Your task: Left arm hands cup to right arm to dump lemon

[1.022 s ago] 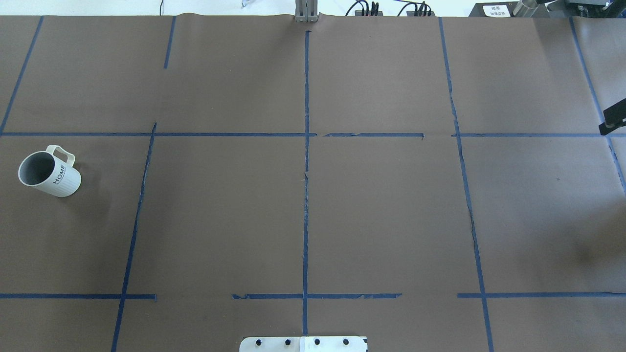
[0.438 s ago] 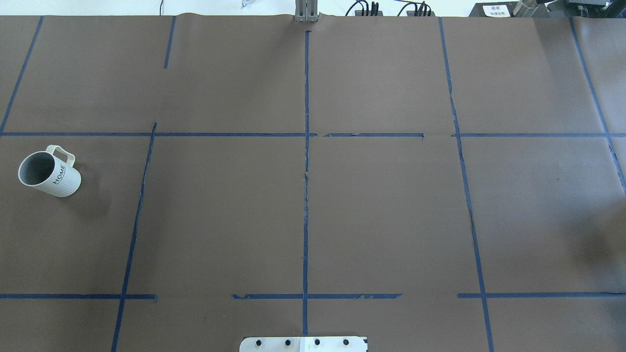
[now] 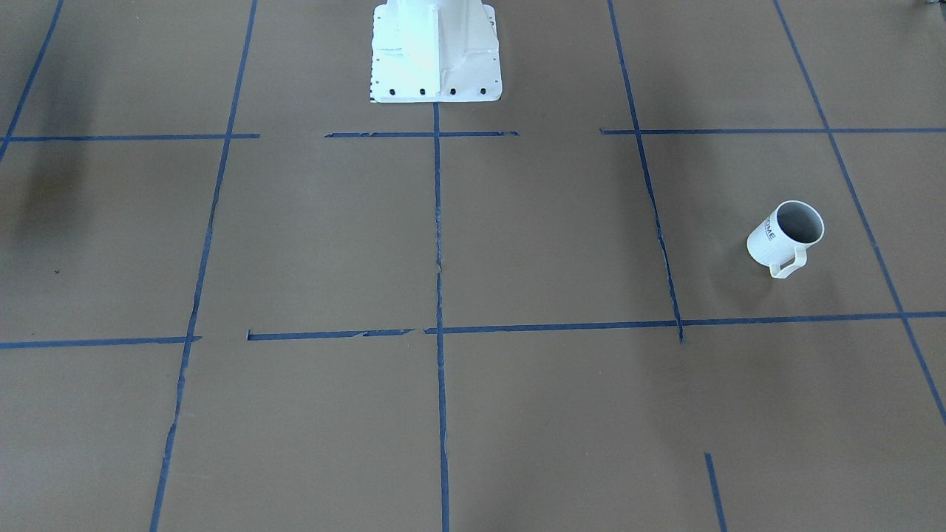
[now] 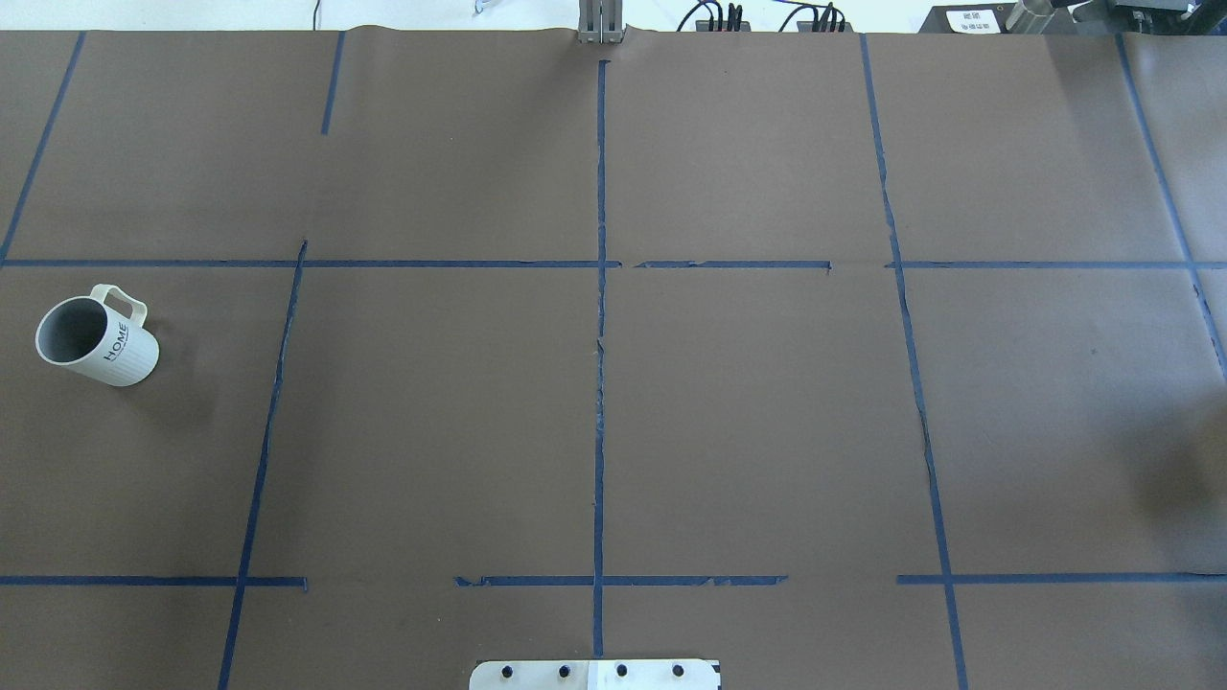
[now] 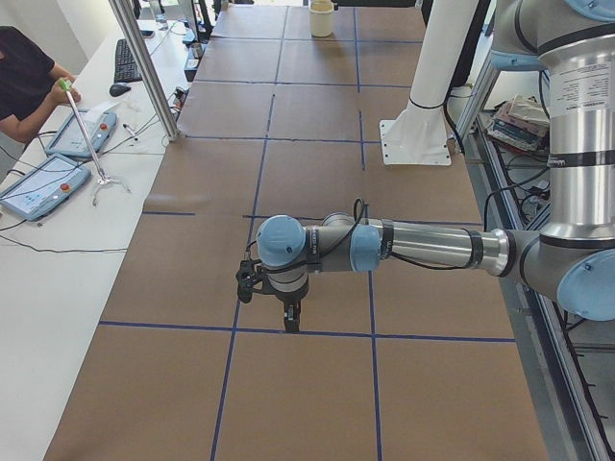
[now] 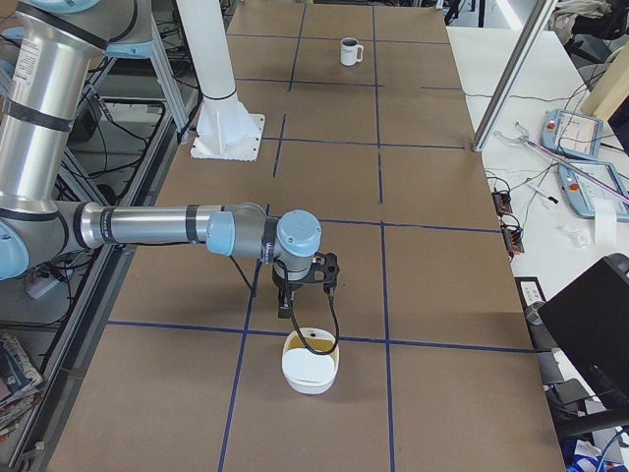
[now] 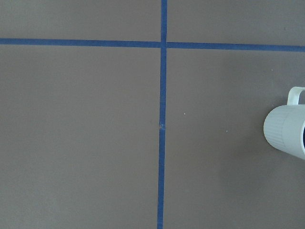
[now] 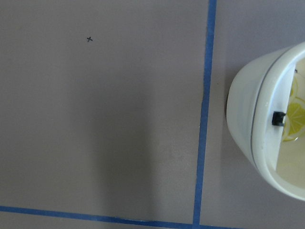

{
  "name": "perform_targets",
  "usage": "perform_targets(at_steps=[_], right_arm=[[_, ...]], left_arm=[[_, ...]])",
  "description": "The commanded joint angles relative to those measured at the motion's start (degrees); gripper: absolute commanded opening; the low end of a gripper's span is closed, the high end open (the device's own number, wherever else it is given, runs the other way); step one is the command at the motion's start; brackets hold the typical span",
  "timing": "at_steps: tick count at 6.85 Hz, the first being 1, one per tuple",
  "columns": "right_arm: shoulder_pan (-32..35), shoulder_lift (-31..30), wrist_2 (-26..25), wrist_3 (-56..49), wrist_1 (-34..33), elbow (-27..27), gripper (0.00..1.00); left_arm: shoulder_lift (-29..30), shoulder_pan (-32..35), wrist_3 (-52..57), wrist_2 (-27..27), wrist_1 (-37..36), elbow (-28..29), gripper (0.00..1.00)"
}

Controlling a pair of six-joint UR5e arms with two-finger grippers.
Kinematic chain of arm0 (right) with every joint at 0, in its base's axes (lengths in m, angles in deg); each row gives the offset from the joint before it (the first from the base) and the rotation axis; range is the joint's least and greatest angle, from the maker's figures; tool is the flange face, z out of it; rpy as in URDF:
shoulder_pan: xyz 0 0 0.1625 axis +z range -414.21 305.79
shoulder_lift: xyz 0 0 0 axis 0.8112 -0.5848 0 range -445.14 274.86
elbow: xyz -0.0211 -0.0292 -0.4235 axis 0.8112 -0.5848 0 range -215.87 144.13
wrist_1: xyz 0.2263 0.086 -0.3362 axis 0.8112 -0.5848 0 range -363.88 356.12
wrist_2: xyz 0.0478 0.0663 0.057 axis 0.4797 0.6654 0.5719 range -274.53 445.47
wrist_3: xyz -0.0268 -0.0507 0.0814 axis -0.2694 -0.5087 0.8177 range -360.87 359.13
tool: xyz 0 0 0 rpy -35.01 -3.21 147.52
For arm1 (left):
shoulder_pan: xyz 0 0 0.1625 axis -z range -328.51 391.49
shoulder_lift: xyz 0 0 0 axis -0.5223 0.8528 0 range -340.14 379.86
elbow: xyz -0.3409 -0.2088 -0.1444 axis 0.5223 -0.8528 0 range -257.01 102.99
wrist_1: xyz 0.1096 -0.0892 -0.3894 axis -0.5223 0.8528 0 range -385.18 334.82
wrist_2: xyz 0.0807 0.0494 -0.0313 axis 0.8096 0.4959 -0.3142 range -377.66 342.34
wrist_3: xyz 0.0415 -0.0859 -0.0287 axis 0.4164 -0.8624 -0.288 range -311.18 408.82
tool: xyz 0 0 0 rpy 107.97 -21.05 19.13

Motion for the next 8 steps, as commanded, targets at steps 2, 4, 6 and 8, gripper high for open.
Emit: perform_targets(at_steps=[2,4,6,8], right_arm=[[0.05,0.95,-2.29,3.72,7.31,-0.45,1.00],[0.14,1.57,-2.65,3.81,7.24,0.07,1.00],[0.14,1.57,-2.73,3.81,7.24,0.07,1.00],[0.14,1.57,-2.73,3.81,7.24,-0.02,1.00]], left_arm=[[-0.18,-0.06,2.84,1.51,-0.25,-1.05,1.00],[-1.40,-0.15,2.59,1.44,0.00,-1.05,1.00],[-1.77,-0.15,3.20,1.52,0.53,-1.48,1.00],[-1.76,-0.24,3.11,0.83,0.53,-2.36,1.00]])
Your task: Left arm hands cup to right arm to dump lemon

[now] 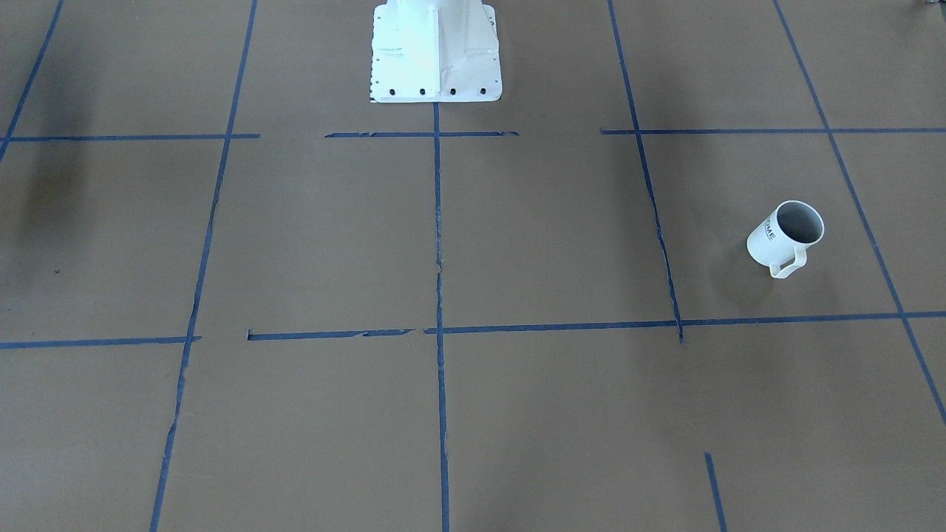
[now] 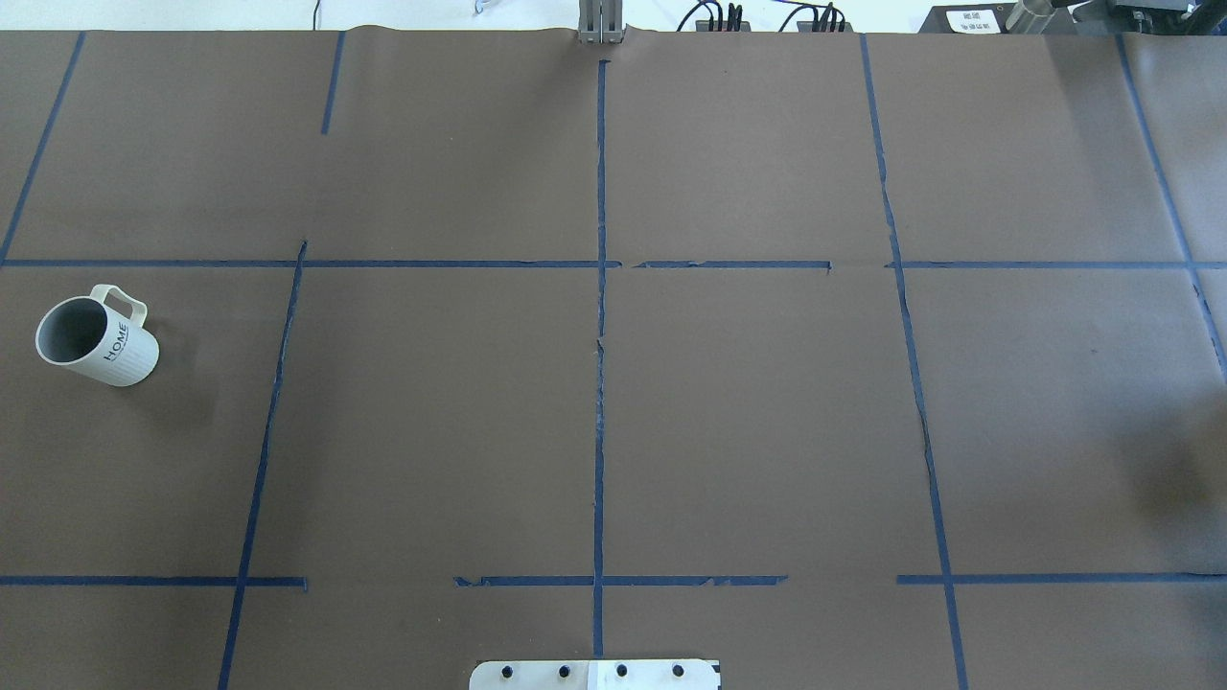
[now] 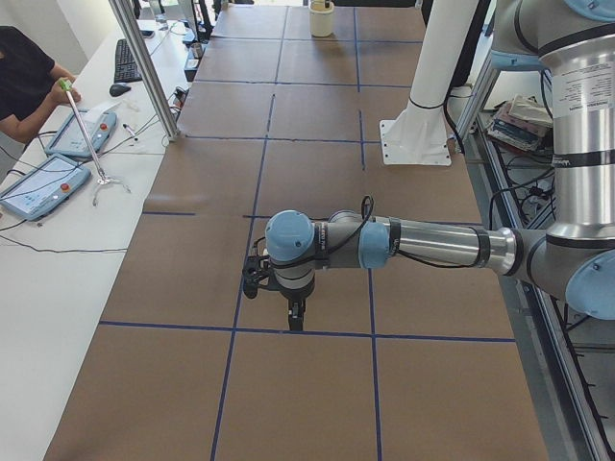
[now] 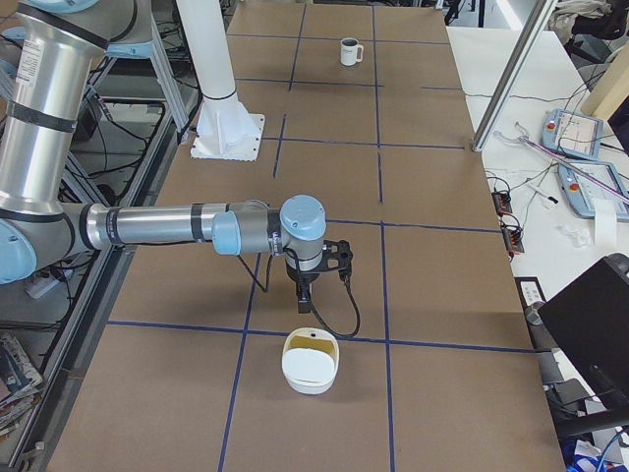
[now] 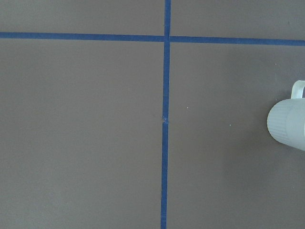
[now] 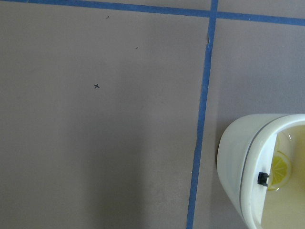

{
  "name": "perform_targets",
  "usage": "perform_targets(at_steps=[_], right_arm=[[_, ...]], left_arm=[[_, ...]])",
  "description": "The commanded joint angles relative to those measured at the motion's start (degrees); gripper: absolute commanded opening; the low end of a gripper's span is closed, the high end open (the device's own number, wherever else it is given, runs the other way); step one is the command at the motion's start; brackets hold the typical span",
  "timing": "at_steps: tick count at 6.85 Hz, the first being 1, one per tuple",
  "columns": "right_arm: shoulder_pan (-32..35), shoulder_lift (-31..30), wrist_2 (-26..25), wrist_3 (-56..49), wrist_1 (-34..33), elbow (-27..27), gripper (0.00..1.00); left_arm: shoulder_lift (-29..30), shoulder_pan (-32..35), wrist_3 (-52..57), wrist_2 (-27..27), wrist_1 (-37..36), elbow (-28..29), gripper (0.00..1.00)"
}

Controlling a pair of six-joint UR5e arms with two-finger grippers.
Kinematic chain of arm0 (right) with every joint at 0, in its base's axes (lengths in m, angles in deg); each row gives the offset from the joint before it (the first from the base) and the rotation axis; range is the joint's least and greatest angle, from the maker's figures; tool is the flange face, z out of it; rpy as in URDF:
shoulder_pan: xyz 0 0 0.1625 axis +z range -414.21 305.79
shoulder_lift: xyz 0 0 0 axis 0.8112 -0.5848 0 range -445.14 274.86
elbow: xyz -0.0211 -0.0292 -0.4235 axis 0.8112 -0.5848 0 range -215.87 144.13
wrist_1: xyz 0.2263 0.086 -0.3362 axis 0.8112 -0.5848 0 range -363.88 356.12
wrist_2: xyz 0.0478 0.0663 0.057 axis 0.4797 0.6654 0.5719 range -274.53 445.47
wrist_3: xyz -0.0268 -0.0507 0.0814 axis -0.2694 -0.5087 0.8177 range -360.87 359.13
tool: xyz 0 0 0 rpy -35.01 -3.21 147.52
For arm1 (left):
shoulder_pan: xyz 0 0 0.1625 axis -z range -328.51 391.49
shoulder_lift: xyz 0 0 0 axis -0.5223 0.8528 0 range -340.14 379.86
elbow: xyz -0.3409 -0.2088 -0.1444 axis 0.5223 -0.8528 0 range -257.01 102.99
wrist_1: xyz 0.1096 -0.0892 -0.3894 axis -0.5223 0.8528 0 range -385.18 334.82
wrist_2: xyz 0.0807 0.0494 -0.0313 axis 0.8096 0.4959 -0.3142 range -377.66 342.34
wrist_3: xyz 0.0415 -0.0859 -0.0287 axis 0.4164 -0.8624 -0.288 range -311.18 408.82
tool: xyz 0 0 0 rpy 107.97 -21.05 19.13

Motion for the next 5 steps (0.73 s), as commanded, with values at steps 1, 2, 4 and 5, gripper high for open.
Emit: perform_targets(at_steps=[1,2,4,5], right_arm=[[-0.04,0.01,-0.02,0.00,0.05,-0.21,1.00],[-0.04,0.01,0.16,0.00,0.05,-0.12,1.00],[-0.04,-0.08,0.16,0.00,0.14,-0.12,1.00],[0.05,-0.08,0.16,0.00,0.14,-0.12,1.00]], left_arm=[[-0.11,0.06,0.01,-0.22,-0.06,-0.38,1.00],[-0.02,-0.03,0.01,-0.04,-0.06,-0.29,1.00],[0.06,0.06,0.01,-0.22,-0.15,-0.56,1.00],[-0.02,-0.03,0.01,-0.22,-0.50,-1.78,1.00]])
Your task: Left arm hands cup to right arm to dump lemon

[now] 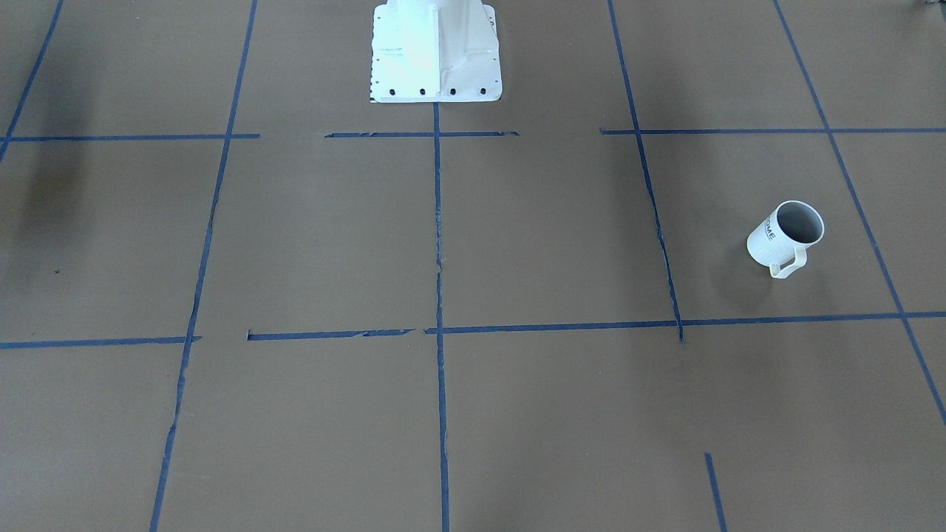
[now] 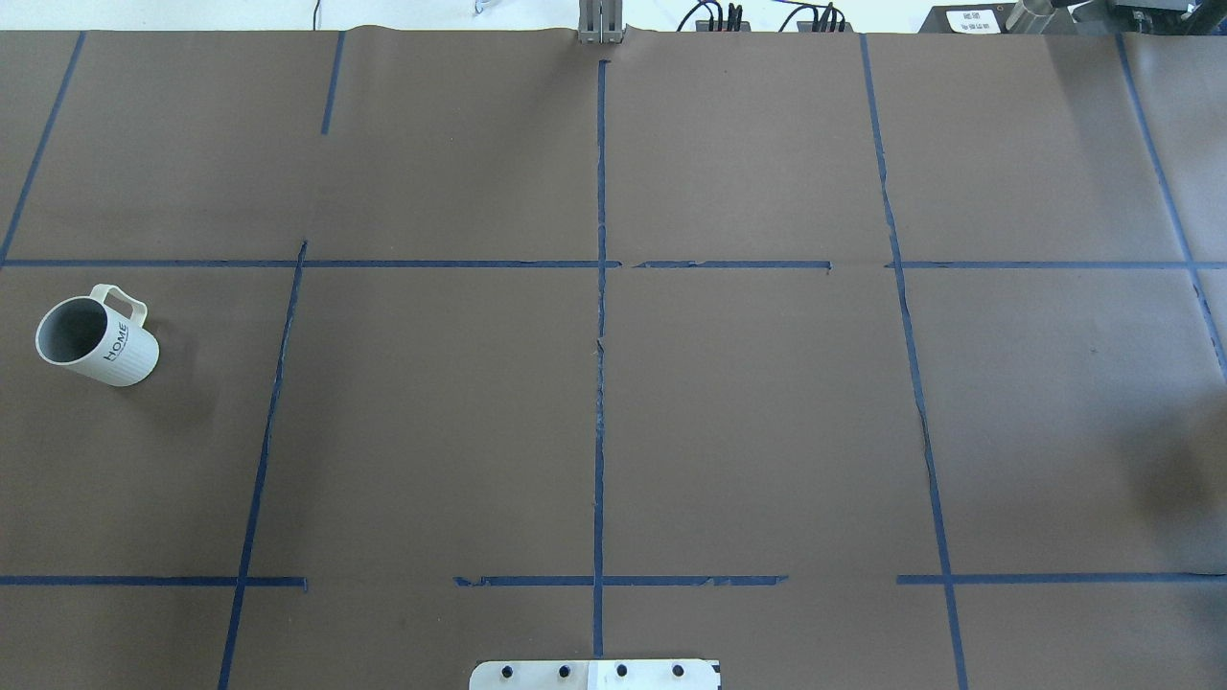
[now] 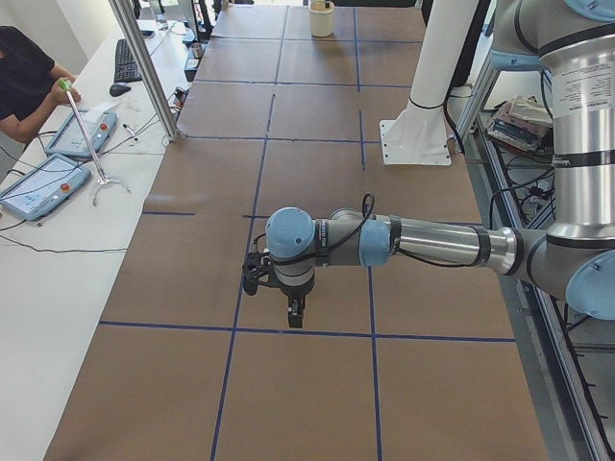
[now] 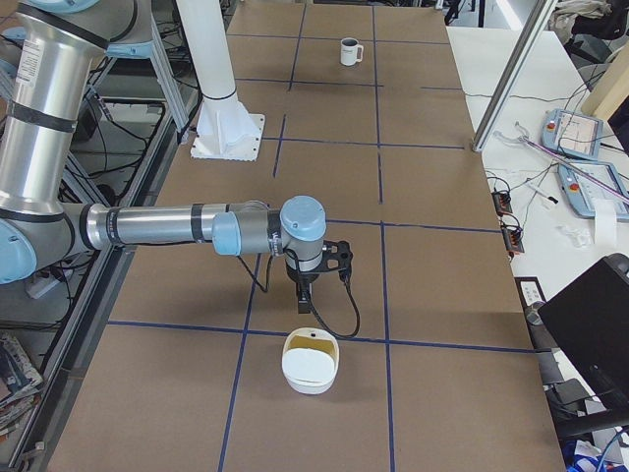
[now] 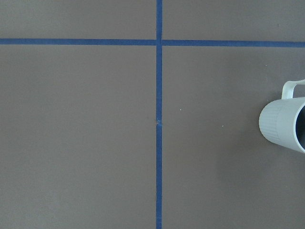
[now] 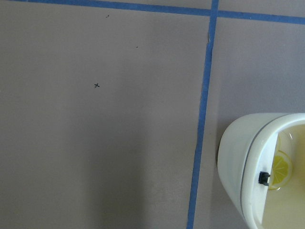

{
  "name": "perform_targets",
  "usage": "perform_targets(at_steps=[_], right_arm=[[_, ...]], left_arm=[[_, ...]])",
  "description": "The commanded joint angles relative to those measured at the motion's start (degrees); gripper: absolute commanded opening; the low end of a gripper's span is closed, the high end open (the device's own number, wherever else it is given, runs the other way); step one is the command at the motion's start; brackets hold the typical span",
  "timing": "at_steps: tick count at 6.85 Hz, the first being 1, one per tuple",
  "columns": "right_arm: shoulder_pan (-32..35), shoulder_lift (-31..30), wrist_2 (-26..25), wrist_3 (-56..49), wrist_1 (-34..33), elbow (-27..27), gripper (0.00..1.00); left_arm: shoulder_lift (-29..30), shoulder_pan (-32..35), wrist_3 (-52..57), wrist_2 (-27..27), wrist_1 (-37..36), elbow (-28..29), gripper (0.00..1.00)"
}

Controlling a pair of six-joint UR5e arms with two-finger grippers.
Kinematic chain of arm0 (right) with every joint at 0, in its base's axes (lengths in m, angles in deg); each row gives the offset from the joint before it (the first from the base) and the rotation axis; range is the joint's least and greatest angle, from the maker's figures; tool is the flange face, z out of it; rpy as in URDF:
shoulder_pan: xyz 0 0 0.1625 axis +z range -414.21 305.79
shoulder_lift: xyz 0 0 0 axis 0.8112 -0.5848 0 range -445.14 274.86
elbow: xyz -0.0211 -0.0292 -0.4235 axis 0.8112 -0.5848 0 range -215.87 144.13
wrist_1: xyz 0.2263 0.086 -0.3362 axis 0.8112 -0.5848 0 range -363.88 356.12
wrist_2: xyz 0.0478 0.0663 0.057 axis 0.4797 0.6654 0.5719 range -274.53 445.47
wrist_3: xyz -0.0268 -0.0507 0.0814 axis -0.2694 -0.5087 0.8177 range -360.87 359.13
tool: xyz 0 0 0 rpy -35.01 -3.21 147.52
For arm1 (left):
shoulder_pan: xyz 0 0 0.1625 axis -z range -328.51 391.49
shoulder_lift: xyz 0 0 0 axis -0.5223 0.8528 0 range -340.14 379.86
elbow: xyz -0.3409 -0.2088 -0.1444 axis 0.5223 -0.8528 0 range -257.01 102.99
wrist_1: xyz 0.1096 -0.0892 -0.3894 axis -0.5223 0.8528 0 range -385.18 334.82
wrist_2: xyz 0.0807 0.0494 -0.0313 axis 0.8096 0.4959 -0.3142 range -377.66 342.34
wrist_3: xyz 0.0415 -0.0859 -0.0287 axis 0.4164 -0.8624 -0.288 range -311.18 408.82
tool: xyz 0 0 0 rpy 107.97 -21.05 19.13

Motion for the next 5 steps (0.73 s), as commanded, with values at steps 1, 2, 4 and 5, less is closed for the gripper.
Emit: perform_targets(at_steps=[1,2,4,5], right_arm=[[-0.01,-0.01,-0.02,0.00,0.01,0.00,1.00],[-0.01,-0.01,-0.02,0.00,0.01,0.00,1.00],[-0.01,-0.01,0.07,0.00,0.01,0.00,1.00],[-0.01,-0.01,0.07,0.00,0.01,0.00,1.00]], left_arm=[[-0.05,-0.03,0.00,-0.01,-0.46,-1.04,1.00],[-0.05,-0.03,0.00,-0.01,-0.55,-1.21,1.00],[-0.14,0.14,0.00,-0.01,-0.55,-2.00,1.00],[-0.14,0.14,0.00,-0.01,-0.55,-2.09,1.00]])
